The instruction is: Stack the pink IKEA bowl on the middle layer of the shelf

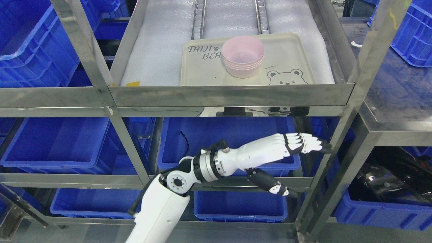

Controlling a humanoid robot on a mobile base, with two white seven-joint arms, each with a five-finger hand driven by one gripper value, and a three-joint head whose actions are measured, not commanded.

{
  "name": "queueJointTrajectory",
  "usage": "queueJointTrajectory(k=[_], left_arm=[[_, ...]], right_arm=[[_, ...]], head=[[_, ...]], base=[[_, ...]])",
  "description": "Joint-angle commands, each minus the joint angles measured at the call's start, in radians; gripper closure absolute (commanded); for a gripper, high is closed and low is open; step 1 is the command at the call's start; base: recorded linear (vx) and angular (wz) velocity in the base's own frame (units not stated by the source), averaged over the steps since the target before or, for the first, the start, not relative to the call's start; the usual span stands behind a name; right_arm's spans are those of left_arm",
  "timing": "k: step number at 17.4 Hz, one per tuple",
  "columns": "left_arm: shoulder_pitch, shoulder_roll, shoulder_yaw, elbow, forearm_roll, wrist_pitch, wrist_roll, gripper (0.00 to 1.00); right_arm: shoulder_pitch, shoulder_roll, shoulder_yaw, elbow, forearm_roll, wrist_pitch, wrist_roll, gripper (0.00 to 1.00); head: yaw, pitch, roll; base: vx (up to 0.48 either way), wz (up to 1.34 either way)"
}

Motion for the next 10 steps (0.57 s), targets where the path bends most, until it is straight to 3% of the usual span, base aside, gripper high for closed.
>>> queueJointTrajectory(k=[1, 3, 4, 7, 8, 10], left_arm=[[0.265, 0.016, 0.156, 0.077, -0.008, -0.010, 0.013, 0.02], [0.281, 0.016, 0.210, 0.143, 0.003, 0.011, 0.118, 0.02], [0.284, 0.016, 0.225, 0.157, 0.005, 0.043, 0.230, 0.02], [0.275, 0.016, 0.222, 0.183, 0.017, 0.285, 0.617, 0.02], [0.268, 0.016, 0.207, 0.186, 0.065, 0.371, 0.688, 0.02], [0.267, 0.016, 0.202, 0.186, 0.106, 0.443, 0.691, 0.02]], right_arm=[[0.021, -0.017, 0.000, -0.017, 0.000, 0.000, 0.000, 0.00], [0.021, -0.017, 0.000, -0.017, 0.000, 0.000, 0.000, 0.00], [0.021, -0.017, 0.000, -0.017, 0.000, 0.000, 0.000, 0.00], [0.021, -0.017, 0.000, -0.017, 0.000, 0.000, 0.000, 0.00], [0.021, -0.017, 0.000, -0.017, 0.000, 0.000, 0.000, 0.00], [0.021, -0.017, 0.000, -0.017, 0.000, 0.000, 0.000, 0.00]], head=[[0.0000, 0.000, 0.000], [0.0000, 0.000, 0.000], [0.0000, 0.000, 0.000], [0.0000, 0.000, 0.000], [0.0000, 0.000, 0.000], [0.0000, 0.000, 0.000]], base=[[-0.072, 0.05], [-0.022, 0.04], [-0.003, 0.03], [0.016, 0.01], [0.019, 0.03], [0.020, 0.05]])
